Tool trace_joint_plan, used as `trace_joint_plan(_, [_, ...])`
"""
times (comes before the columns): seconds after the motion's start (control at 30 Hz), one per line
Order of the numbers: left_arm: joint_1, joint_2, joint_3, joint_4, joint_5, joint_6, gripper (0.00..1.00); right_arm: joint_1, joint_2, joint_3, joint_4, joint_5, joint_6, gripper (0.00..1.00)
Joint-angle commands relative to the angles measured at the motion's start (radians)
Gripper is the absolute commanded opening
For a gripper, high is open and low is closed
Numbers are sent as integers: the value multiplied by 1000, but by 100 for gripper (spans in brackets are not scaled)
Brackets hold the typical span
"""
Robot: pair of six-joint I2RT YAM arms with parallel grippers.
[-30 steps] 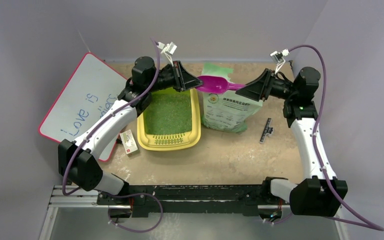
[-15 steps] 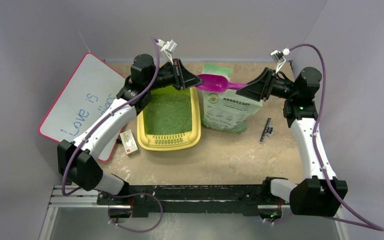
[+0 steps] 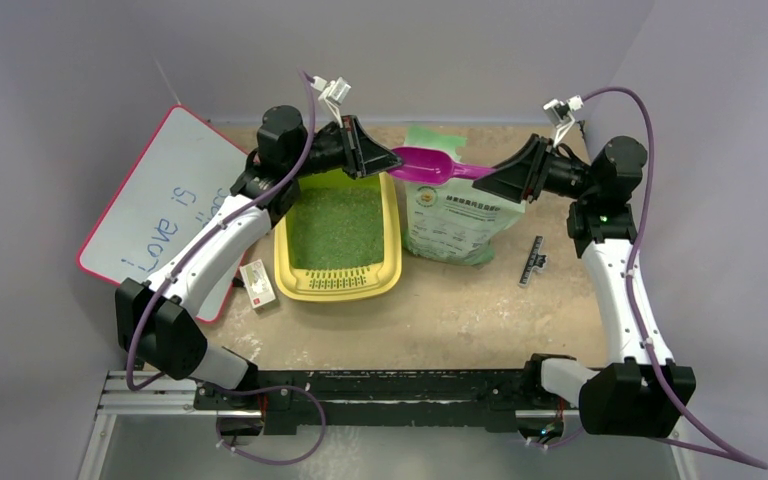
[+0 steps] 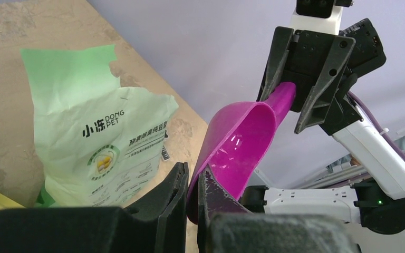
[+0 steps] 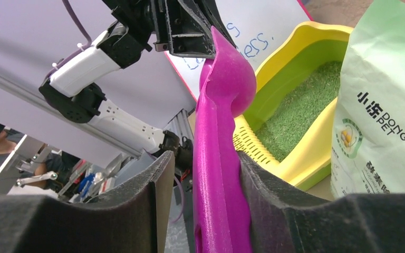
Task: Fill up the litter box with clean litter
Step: Pick up the spatula from the center of the board.
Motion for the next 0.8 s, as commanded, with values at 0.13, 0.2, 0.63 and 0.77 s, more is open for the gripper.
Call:
trace_joint_plan(0.13, [24,6,27,26,-12,19,0,-3,-33,7,80,-22,22,65])
trace_joint_plan(0.2, [25,9,32,15,3,26,0,-3,-30,7,80,-17,21,66])
trace_joint_plan(0.63, [24,21,30,17,15,27,0,-3,-10,3,142,-15,52,51])
trace_joint_plan(0.77, [24,27,33,17,13,24,0,-3,-11,-5,145,-17,52,50])
